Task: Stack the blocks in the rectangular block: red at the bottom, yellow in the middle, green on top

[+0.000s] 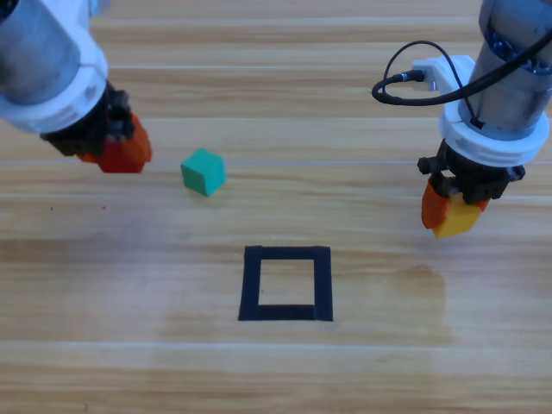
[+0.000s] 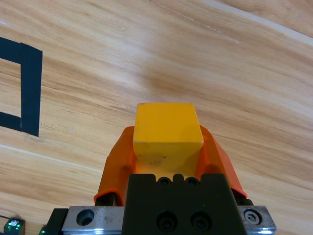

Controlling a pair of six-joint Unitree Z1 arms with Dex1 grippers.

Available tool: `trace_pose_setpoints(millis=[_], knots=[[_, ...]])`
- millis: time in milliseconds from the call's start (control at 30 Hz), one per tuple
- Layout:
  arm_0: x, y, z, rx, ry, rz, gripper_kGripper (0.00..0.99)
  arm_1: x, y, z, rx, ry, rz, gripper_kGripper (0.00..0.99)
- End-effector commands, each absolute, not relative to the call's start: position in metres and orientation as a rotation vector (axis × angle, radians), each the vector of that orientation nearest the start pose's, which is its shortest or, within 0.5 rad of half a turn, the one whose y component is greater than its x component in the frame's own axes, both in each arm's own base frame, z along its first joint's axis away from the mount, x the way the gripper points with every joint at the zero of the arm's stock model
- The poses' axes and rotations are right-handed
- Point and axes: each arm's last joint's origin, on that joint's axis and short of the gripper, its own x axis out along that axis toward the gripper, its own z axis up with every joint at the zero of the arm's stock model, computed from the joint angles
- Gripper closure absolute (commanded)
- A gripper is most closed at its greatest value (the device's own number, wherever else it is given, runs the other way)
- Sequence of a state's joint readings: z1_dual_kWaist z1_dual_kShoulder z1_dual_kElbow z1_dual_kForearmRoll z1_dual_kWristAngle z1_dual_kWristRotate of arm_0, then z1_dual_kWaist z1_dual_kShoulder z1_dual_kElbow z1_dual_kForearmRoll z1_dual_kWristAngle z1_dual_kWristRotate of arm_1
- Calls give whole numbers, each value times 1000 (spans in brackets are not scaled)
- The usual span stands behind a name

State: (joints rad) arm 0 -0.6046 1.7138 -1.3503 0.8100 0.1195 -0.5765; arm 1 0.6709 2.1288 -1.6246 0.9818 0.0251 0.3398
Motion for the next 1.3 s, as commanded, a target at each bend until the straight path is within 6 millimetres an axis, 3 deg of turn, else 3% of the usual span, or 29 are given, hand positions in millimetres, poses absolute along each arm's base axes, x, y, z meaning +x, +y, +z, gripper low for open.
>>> trace_pose_setpoints(millis=[33, 133, 300, 633, 1067, 1300], knots=[[243, -238, 278, 61, 1312, -156, 990, 318, 251, 236, -192, 1470, 322, 990], [238, -261, 261, 77, 1363, -161, 990, 318, 251, 236, -191, 1473, 323, 990], [235, -280, 247, 55, 1415, -161, 990, 320, 247, 234, -177, 1480, 319, 990], [263, -319, 179, 177, 1600, -108, 990, 329, 229, 238, -115, 1484, 306, 990], [268, -337, 204, 42, 1532, -129, 990, 329, 221, 241, -89, 1486, 316, 990], [256, -346, 194, -20, 1494, -113, 990, 328, 220, 242, -89, 1479, 318, 990]])
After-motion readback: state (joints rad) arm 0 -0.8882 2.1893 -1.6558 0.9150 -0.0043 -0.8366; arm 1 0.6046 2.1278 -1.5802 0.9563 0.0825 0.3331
